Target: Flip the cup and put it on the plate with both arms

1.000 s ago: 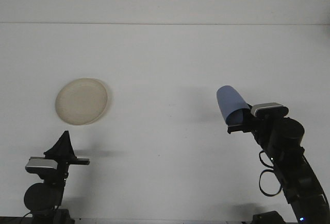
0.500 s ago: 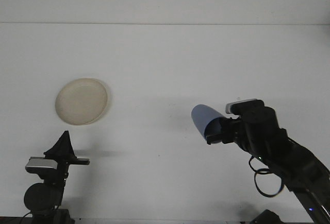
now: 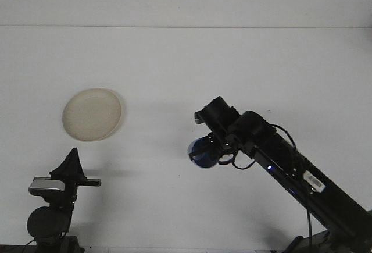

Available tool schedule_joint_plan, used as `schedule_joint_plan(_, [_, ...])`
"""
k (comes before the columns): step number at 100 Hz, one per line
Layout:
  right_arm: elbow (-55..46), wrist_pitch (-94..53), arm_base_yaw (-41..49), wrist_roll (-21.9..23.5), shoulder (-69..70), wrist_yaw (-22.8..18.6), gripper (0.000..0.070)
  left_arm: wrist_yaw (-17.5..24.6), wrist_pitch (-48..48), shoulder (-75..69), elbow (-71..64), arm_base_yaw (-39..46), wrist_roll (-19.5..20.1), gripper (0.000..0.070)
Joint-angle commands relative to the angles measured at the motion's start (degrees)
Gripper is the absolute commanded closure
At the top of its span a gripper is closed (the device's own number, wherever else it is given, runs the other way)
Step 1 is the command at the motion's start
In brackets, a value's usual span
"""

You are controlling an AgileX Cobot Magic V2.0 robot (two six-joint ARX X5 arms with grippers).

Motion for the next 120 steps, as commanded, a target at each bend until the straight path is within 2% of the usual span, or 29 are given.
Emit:
schedule_joint_plan(1, [1.9,-0.1,1.5,-1.1,2.7,-0.9,0.0696,0.0,0.5,-0.1,-1.1,0.0,-0.2,0.0689])
schedule_joint_plan(16, [1.9,-1.2,3.5,-2.1,7.0,-2.4,0.0696,0.0,0.5,-0.1,-1.1,0.0,-0.2,0.0689])
schedule_joint_plan(91, [1.9,-3.0,5.6,-7.1,16.0,-3.1,0.0683,0.0,0.6,-0.1,-1.1,0.0,-0.2,0.0689])
schedule_joint_plan(96, [1.9,-2.8,5.6,-7.2,16.0,-3.1,0.0652,0.0,0.6,-0.1,-1.1,0.0,-0.2,0.0689])
schedule_joint_plan(110, [1.9,-2.4,5.6,-7.3,16.0,-3.1,0.0477,0.0,0.5,-0.1,-1.1,0.0,-0.2,0.0689])
schedule_joint_plan(120, [1.9,-2.5,5.6,-7.8,16.0,-3.1,0.04,0.0,0.5,-0.1,-1.1,0.0,-0.2,0.0689])
